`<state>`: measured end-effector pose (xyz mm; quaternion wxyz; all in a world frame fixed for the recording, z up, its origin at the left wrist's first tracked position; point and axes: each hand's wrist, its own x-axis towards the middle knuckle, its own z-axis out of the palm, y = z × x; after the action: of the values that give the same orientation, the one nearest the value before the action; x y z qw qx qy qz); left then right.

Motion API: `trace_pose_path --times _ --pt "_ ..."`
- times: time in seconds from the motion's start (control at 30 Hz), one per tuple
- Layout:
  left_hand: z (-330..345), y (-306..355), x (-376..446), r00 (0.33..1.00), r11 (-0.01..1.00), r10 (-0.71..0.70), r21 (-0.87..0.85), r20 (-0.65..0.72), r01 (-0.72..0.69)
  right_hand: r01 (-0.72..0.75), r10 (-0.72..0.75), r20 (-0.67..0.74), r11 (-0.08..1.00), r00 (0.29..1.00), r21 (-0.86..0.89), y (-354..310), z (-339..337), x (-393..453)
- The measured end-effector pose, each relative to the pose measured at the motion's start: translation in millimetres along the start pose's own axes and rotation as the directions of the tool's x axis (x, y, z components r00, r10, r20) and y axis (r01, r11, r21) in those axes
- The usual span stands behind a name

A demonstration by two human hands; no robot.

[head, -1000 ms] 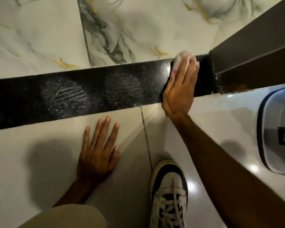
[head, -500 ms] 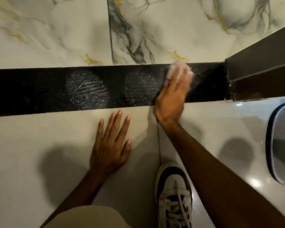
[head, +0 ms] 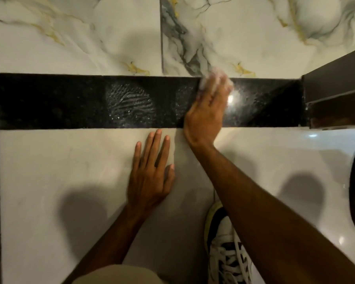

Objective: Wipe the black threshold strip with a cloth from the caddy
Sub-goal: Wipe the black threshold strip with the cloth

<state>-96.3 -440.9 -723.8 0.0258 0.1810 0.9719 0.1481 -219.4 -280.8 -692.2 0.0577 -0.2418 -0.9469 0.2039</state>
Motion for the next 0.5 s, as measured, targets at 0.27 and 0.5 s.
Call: trace_pose_path --times 0.27,0.5 --pt "-11 -14 -25 0.996 0.995 -0.090 0.033 0.008 0.090 0.323 -0.321 0.069 0.946 0.945 -0.022 49 -27 -82" --pt "-5 -23 -33 0.994 0.993 -0.107 0.051 -0.011 0.108 0.152 -0.152 0.041 0.988 0.988 -0.005 -22 16 -21"
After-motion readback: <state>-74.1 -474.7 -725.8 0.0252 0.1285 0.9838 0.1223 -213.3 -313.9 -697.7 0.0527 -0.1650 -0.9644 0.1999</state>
